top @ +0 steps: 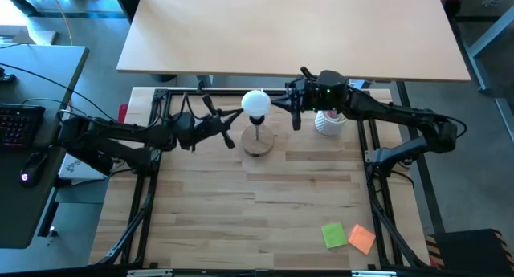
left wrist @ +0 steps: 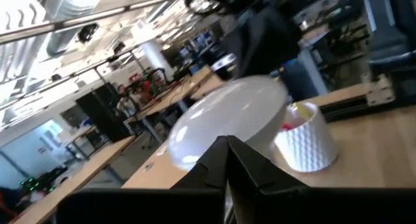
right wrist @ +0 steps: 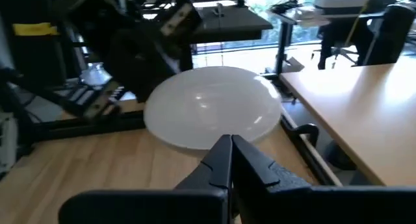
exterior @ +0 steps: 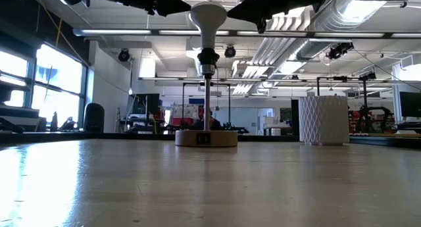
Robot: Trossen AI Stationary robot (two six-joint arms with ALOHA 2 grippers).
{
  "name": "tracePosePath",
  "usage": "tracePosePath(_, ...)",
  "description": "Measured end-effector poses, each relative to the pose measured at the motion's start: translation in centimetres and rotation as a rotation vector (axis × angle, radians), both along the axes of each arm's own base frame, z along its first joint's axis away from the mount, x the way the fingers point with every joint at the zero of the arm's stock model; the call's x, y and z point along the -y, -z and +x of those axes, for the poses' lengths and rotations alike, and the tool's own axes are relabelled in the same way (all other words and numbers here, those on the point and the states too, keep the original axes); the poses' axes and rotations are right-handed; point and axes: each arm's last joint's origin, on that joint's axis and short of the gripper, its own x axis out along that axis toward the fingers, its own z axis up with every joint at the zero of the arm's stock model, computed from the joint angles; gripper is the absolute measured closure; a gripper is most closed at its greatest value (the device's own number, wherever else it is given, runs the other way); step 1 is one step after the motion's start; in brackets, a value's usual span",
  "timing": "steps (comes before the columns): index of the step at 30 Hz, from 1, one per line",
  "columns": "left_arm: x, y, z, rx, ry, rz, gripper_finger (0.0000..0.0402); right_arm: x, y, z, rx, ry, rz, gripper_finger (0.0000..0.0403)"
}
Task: Screw lightbulb
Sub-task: Insert the lightbulb into the lamp
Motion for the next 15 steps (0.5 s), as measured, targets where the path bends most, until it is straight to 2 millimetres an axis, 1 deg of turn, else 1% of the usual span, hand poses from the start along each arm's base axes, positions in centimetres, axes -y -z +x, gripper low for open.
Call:
tracePosePath(3,-1.1,0.2,-0.2,-0.025,-0.05,-0.011,0.0402,-1.1,-0.1,0.2,-0.003,-0.074,0.012,0.0402)
tracePosePath(5,-1.8,0.9,-0.3,-0.088,-0.093,-0.018,0.0401,-2.1,-0.1,0.2,-0.013,-0.144,0.026,0.0402)
tracePosePath(7,-2.4,1.5,-0.4,-0.145,-0.144,-0.025,0.0401,-3.1,0.1,0.1,-0.039,-0.247,0.036,0.0402)
tracePosePath(9,-2.8,1.5,-0.7,-0.156,-0.213,-0.026,0.0402,-4.0,0.1,-0.2,-0.053,-0.367,0.016,0.0402)
tracePosePath(10,-2.9,1.5,-0.8,-0.162,-0.239,-0.026,0.0401,-4.3,0.1,-0.3,-0.06,-0.397,0.005,0.0402)
tracePosePath(11,-2.9,1.5,-0.8,-0.162,-0.246,-0.026,0.0402,-4.5,0.1,-0.3,-0.059,-0.405,-0.006,0.0402)
tracePosePath(13,-2.5,1.4,-0.9,-0.162,-0.225,-0.024,0.0402,-4.6,0.0,-0.2,-0.061,-0.35,-0.025,0.0402)
tracePosePath(15,-1.9,0.8,-0.9,-0.123,-0.189,-0.018,0.0401,-4.0,-0.1,-0.2,-0.066,-0.202,-0.048,0.0402)
